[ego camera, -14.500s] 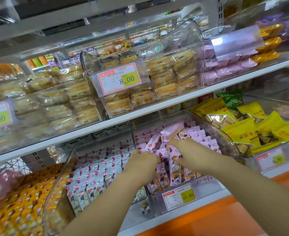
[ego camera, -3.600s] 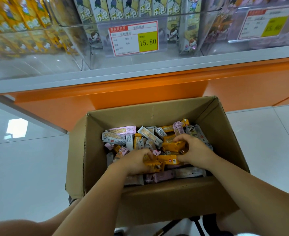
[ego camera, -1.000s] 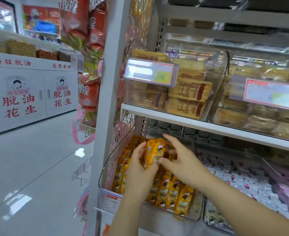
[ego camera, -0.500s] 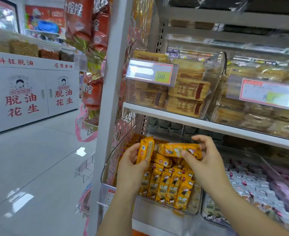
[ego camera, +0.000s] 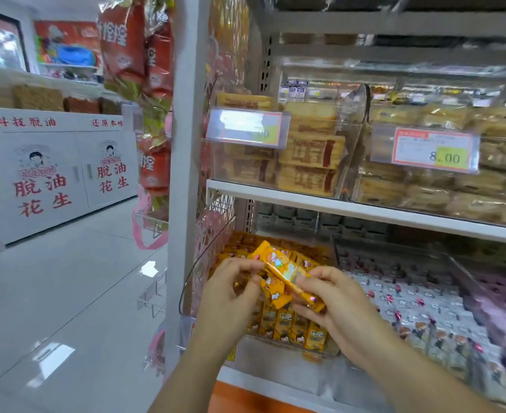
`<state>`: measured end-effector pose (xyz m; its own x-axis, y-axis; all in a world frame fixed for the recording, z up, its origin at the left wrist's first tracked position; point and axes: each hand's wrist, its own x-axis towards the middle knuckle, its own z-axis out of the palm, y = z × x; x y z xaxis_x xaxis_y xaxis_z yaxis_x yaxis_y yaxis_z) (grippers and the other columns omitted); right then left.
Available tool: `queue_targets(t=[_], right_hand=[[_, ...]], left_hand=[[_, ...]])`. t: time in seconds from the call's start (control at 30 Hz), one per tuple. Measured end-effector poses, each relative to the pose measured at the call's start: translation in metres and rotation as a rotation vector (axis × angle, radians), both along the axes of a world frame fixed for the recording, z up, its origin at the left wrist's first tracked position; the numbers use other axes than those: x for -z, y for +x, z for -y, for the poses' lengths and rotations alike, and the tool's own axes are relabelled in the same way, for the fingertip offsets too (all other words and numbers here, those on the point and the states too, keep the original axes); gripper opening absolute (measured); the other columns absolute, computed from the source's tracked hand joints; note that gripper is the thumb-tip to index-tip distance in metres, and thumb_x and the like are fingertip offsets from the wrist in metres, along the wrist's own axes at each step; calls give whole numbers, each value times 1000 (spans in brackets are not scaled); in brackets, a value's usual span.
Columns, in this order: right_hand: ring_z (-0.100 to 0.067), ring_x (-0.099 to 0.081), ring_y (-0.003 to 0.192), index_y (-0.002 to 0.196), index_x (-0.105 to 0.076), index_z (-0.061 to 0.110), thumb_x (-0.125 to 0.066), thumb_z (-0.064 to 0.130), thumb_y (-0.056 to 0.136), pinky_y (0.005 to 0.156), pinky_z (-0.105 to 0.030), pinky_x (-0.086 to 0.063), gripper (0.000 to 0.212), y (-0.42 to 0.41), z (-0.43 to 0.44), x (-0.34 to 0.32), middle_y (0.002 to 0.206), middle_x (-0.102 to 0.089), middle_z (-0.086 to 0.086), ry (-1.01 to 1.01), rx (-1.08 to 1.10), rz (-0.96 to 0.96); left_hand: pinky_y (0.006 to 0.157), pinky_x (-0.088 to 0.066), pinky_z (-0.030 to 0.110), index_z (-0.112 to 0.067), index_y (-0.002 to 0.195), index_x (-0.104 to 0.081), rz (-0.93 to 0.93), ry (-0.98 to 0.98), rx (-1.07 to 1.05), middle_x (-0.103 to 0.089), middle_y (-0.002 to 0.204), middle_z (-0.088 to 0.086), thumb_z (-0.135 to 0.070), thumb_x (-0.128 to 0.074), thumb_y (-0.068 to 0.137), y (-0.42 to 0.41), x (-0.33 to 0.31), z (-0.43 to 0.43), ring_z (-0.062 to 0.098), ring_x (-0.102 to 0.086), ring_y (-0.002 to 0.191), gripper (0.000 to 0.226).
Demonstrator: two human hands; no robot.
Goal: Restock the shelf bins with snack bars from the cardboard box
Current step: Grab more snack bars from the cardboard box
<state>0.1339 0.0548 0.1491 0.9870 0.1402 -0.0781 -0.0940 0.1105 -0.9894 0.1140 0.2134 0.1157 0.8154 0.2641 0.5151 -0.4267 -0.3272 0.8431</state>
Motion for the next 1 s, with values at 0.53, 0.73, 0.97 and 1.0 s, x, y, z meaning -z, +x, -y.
queue_targets(t=[0.53, 0.73, 0.97, 1.0], right_hand=[[-18, -70, 87, 99, -63, 24, -71, 7, 79, 86, -43, -56, 28, 3, -7, 3, 100, -70, 2, -382, -127, 150], [-19, -69, 95, 101, -62, 22, -69, 13, 84, 90, -49, -53, 21, -6, -13, 13, 97, -73, 1, -216, -123, 91], [-15, -69, 95, 106, -61, 20, -64, 9, 88, 90, -41, -52, 22, 11, -7, 1, 101, -73, 2, -69, 30, 176], [-14, -69, 93, 106, -61, 20, -64, 9, 87, 88, -38, -52, 22, 14, -5, -1, 101, -73, 3, -128, 9, 200]], left_hand=[[81, -49, 20, -32, 131, -45, -36, -716, 77, -58, 113, -15, 11, -58, 85, 13, -5, 8, -8, -60, 98, 64], [75, -55, 31, -22, 131, -49, -51, -1061, 79, -58, 104, 11, 12, -52, 87, 12, -9, 16, 18, -63, 90, 56], [76, -53, 29, -17, 106, -61, -359, -414, 133, -66, 97, 1, -13, -68, 85, 10, 4, 16, 12, -66, 86, 23], [73, -50, 25, -18, 106, -60, -376, -319, 130, -67, 97, 0, -15, -70, 83, 11, 7, 16, 12, -66, 87, 24]])
